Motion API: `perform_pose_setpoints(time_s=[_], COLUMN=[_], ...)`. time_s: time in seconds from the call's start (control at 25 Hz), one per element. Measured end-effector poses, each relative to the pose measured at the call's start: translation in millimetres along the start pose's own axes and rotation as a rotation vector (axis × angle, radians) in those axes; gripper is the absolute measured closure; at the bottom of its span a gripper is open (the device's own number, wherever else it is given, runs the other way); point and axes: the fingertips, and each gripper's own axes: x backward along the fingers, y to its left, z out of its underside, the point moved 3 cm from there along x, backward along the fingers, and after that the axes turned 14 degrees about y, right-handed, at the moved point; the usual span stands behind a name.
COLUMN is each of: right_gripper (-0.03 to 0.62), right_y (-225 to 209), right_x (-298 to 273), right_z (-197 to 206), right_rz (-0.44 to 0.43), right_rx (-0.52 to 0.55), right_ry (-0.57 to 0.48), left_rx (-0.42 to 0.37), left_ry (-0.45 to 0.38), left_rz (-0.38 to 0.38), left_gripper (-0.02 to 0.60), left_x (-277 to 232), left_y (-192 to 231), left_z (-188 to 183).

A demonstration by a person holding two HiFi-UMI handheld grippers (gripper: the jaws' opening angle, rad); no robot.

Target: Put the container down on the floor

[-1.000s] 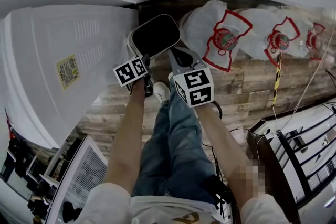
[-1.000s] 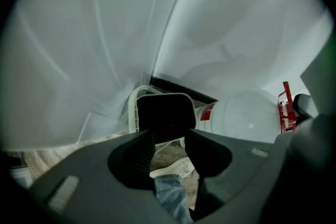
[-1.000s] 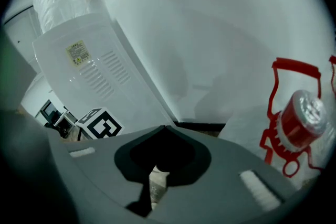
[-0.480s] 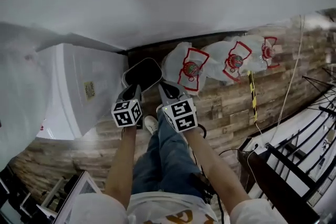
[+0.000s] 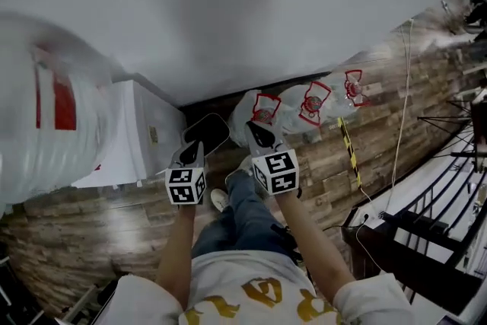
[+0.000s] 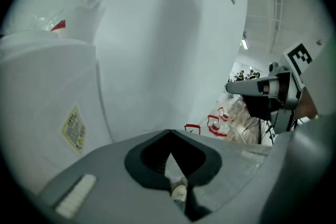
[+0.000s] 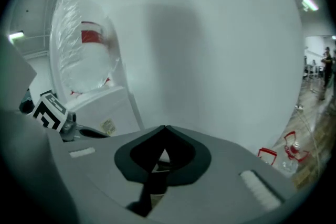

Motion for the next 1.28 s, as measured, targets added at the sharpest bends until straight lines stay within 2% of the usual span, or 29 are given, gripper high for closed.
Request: perform_pose_setpoints(time_s=[0.16,0.32,0.56,0.96,1.28], right_gripper=[0.571,0.571,0.571,0.571,0.571], right_y=[-1.9,14.9,27.4,42.4,47.7], right_x=[52.6,86.1,113.0,128.1,123.6], right_z=[-11.6,-17.0,-22.3,-35.5,-35.4], right_rz=[0.07,0.091,0.115,0.111,0.106], right_rx=[-0.094,-0.065,-0.049,-0.031,-0.042], right_ry=[-0.077,-0.112,-0.159,-0.211,-0.198], left_rx=[0.053,0.075,0.063,0.057,0.045], left_ry=[-0.081,-0.174,-0.253,-0.346,-0.336], left_rz=[0.046,0.053,0.041,0.041,0.024], left_gripper=[0.581,0.581,0.581,0.581,0.581], left_x=[45.9,94.8,144.6,172.7,172.2], left_y=[-9.2,-13.1,-20.7,-13.3,-10.5], left_z=[-24.6,-38.9,-41.8,-62.4,-62.8])
